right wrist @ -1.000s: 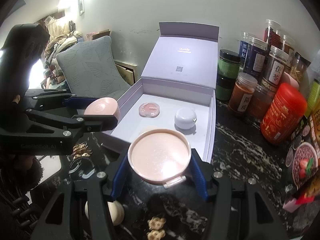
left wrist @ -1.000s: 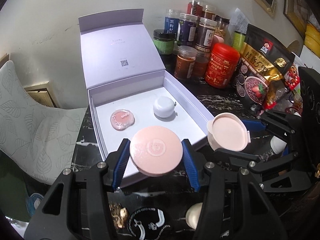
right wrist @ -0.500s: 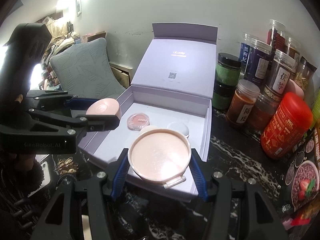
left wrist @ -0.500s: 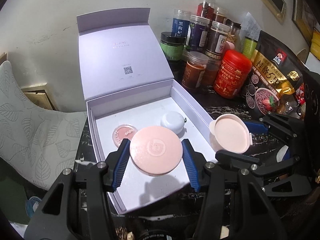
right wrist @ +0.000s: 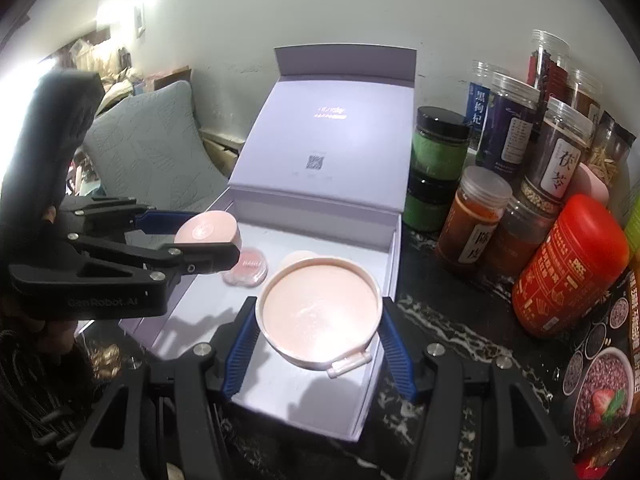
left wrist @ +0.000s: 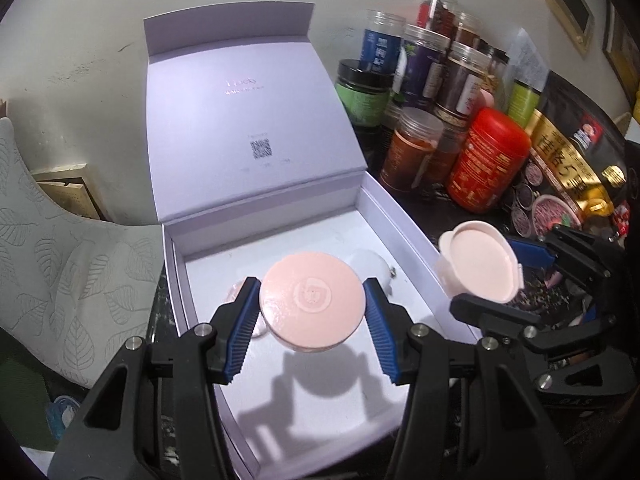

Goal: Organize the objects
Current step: 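Lower the pink-lidded jar into the white box while the right lowers the pink cup beside it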

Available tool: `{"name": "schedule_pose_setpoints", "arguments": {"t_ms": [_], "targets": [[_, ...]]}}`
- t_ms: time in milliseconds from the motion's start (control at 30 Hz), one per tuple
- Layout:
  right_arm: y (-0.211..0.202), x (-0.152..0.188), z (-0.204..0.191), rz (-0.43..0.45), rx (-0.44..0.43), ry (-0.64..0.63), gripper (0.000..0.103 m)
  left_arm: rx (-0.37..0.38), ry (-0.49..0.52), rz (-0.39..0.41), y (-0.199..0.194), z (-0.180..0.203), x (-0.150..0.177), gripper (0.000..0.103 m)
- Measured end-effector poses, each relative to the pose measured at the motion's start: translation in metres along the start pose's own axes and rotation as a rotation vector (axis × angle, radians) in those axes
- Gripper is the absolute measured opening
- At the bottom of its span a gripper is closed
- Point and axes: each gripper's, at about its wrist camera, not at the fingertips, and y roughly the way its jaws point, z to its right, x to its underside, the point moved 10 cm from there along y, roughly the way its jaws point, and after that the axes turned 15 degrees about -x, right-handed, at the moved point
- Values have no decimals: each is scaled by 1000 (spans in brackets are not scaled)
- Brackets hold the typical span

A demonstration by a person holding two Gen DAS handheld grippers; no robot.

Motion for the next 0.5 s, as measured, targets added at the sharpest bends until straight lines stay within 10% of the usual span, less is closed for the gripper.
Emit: {"name": "schedule_pose_setpoints", "arguments": {"t_ms": [500], "targets": [[46, -15, 33, -40, -7, 58, 60, -53, -23, -26, 42, -15, -20, 50]]}}
